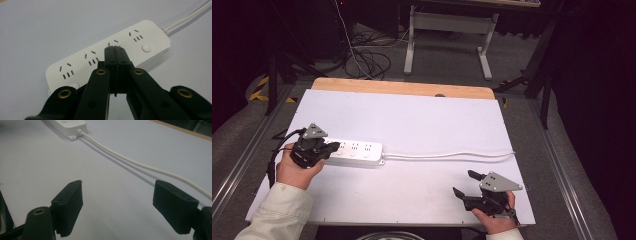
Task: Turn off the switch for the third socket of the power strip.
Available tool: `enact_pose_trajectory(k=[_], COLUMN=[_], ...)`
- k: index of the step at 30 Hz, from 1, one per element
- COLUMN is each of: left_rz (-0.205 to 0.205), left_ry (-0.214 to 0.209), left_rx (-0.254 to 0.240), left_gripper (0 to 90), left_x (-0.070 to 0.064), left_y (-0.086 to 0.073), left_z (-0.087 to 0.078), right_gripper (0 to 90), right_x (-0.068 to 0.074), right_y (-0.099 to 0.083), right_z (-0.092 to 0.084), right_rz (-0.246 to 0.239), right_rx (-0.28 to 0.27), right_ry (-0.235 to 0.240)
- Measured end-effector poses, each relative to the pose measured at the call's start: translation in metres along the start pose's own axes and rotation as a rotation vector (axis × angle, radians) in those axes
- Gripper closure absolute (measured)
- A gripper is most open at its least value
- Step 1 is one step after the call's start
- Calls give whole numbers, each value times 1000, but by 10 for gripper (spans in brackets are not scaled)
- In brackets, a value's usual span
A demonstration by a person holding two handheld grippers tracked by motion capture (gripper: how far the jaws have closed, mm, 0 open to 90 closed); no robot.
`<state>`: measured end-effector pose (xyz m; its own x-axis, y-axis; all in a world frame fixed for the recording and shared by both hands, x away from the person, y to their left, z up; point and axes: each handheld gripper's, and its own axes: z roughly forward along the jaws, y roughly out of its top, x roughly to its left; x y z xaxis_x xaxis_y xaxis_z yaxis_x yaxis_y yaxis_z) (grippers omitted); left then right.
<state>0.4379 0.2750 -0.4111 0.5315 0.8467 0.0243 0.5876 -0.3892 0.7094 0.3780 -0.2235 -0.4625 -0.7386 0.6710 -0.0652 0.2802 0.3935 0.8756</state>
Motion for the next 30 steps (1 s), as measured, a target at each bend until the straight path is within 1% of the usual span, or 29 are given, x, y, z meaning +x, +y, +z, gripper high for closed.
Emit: enact_pose_trajectory(k=[1,2,3,4,5,6,7,8,9,10,12,13,14,15,16,17,18,19,20,21,22,23,24,25,27,28,30], left_rz=[-3,-4,-3,-2,0,-5,-1,-8,-5,-2,0,-3,-15,-19,-25,-26,-34,-27,-31,-20,4,10,30,33,57,56,68], left_ry=[-5,-9,-22,-34,-29,-35,-41,-49,-56,-74,-90,-98,-116,-131,-150,-161,-174,-182,-191,-195,-185,-191,-192,-198,-202,-209,-209], left_rx=[-1,-8,-15,-21,-27,-37,-48,-60,-74,-88,-120,-135,-149,-160,-179,-194,-204,-209,-214,-216,-218,-225,-236,-246,-276,-280,-299], left_gripper=[896,844,816,816,718,667,667,571,531,531,488,433,433,411,357,357,336,321,303,284,265,246,227,203,165,163,157], left_x=[0,0,0,0,0,-1,0,-1,-1,-2,-3,-4,-4,-4,-4,-4,-5,-5,-7,-8,-8,-10,-11,-12,-14,-16,-17], left_y=[0,0,1,1,2,3,3,3,3,3,3,2,2,2,1,1,0,0,-1,-2,-3,-5,-7,-8,-11,-14,-19], left_z=[-1,-2,-3,-4,-5,-7,-9,-11,-13,-15,-19,-22,-24,-26,-28,-30,-32,-34,-36,-37,-39,-41,-43,-44,-48,-50,-53], right_gripper=[243,244,244,244,243,243,243,243,243,243,243,243,243,243,243,243,243,243,243,243,243,243,243,243,243,243,243], right_x=[0,0,0,0,-1,-1,-1,-1,-1,-1,-1,-1,-1,-1,-1,-1,-1,-1,-1,-1,-1,-1,-1,-1,-1,-1,0], right_y=[0,0,0,0,0,0,0,0,-1,-1,-1,0,0,0,0,0,0,0,0,0,-1,-1,-1,-1,0,0,0], right_z=[0,0,1,1,1,1,1,0,0,0,-1,-1,-1,-1,-1,-1,-1,-1,-1,-1,-1,-1,-1,-1,-1,-1,-1], right_rz=[1,2,1,1,2,3,3,2,2,2,4,4,4,2,0,0,1,1,1,2,3,4,4,3,2,0,-1], right_rx=[0,-1,0,0,1,0,0,0,0,0,-2,-4,-4,-4,0,0,-2,-3,-4,-4,-5,-6,-6,-7,-7,-5,-5], right_ry=[-1,0,0,0,-1,0,0,0,-2,-2,-3,-3,-3,-3,-2,-2,-3,-2,-1,-1,0,0,-1,0,1,0,0])
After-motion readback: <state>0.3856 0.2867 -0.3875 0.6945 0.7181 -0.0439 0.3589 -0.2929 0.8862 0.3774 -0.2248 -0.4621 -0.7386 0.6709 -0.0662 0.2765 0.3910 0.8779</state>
